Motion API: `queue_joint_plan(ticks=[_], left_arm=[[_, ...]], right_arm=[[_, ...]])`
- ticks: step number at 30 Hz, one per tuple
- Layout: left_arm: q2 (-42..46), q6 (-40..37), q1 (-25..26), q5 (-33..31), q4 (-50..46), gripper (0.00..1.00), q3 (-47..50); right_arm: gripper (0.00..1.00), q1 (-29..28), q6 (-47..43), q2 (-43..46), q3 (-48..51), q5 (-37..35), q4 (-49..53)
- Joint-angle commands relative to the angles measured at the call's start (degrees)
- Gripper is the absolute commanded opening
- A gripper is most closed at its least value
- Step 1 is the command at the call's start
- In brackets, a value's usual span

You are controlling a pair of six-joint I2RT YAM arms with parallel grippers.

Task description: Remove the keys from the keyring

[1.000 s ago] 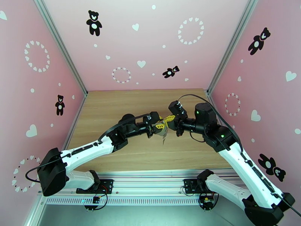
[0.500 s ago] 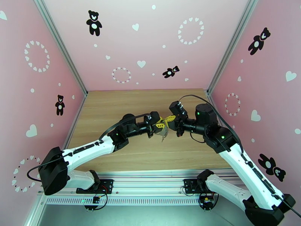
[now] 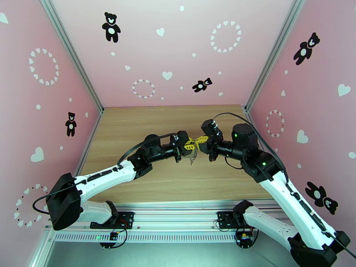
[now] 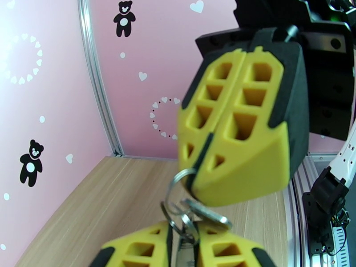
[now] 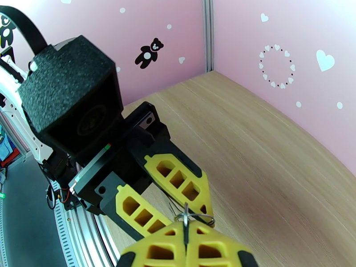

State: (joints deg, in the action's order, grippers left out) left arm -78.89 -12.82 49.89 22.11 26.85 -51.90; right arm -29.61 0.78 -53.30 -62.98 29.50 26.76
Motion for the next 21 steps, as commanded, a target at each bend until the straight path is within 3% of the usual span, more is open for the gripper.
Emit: queue_joint_plan(ticks=[1,13,21], left_arm=[[-0.6,0.2,-0.5,0.5,2.6,0.21,-0.4],[0.0,0.7,-0.5,-3.0,3.5,0.06,0.7],[1.4,0.4,-0.5,-3.3,3.2,0.02,1.6]], right_arm=[[0.00,0.2,0.6,0.8,0.6,-0.1,-1.8],[0.00,0.2,0.5,2.2,1.0,-1.1,-1.6],[0.00,0.2,0.3,3.2,0.8,-3.6,-1.6]])
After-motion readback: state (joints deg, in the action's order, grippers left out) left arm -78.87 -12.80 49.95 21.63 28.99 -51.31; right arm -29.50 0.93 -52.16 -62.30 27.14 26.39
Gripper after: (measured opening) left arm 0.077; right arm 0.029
